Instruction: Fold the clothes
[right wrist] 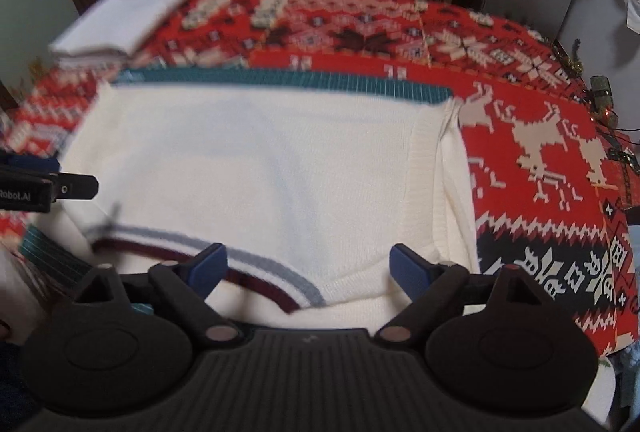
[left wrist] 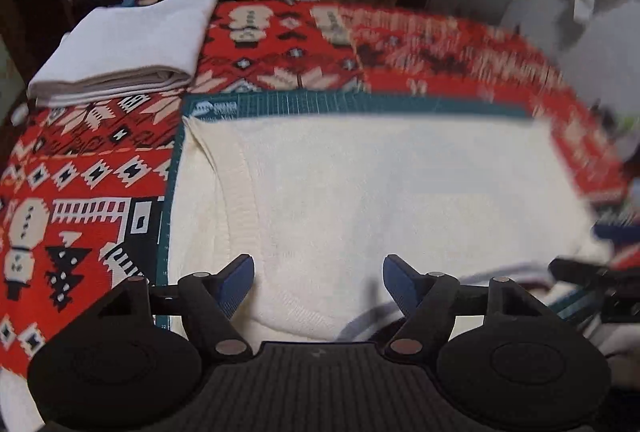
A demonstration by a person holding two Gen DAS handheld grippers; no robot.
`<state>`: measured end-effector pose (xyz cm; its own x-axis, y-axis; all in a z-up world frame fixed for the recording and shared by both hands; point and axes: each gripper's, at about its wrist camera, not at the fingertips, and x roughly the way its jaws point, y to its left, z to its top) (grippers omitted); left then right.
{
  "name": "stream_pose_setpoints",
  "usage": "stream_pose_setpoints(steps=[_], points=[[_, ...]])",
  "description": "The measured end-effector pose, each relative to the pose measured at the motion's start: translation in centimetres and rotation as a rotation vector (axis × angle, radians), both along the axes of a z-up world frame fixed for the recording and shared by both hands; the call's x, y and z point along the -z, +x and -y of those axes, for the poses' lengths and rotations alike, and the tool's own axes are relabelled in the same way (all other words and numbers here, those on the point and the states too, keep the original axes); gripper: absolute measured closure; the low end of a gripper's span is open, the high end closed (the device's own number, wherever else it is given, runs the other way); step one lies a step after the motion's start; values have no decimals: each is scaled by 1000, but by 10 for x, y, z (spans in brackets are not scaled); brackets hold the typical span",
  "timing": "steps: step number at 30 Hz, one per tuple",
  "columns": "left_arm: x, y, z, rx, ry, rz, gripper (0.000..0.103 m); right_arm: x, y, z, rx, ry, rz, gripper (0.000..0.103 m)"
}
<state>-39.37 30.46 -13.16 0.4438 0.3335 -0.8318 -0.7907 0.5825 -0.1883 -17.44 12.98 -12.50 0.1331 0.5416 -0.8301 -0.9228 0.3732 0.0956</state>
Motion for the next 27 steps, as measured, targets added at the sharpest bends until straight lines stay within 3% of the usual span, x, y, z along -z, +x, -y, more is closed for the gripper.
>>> stream_pose_setpoints(steps=[1, 2, 3, 4, 6, 9, 12, 17, 20, 27], points=[[-6, -9, -7, -17, -42, 54, 51, -7, 3, 2, 10, 23, -25, 30], [-4, -14, -11, -28, -81, 77, 67, -11, 8, 3, 23, 40, -57, 44], [1, -17, -15, -39, -117, 90, 76, -13, 13, 3, 42, 49, -93, 59], [6, -20, -19, -50, -153, 103, 79, -13, 18, 3, 68, 53, -127, 66], [15, -27, -28, -72, -226, 129, 94, -8, 29, 4, 123, 52, -177, 83], [33, -36, -37, -99, -324, 150, 96, 9, 42, 8, 192, 22, -230, 95], [59, -42, -36, -113, -381, 100, 100, 31, 55, 16, 239, -3, -302, 96], [59, -58, -34, -139, -389, 126, 100, 56, 72, 41, 301, -30, -381, 96], [58, -68, -32, -155, -392, 146, 101, 52, 78, 53, 305, 13, -432, 96], [37, -54, -32, -105, -353, 208, 100, 37, 87, 43, 316, 71, -411, 95]])
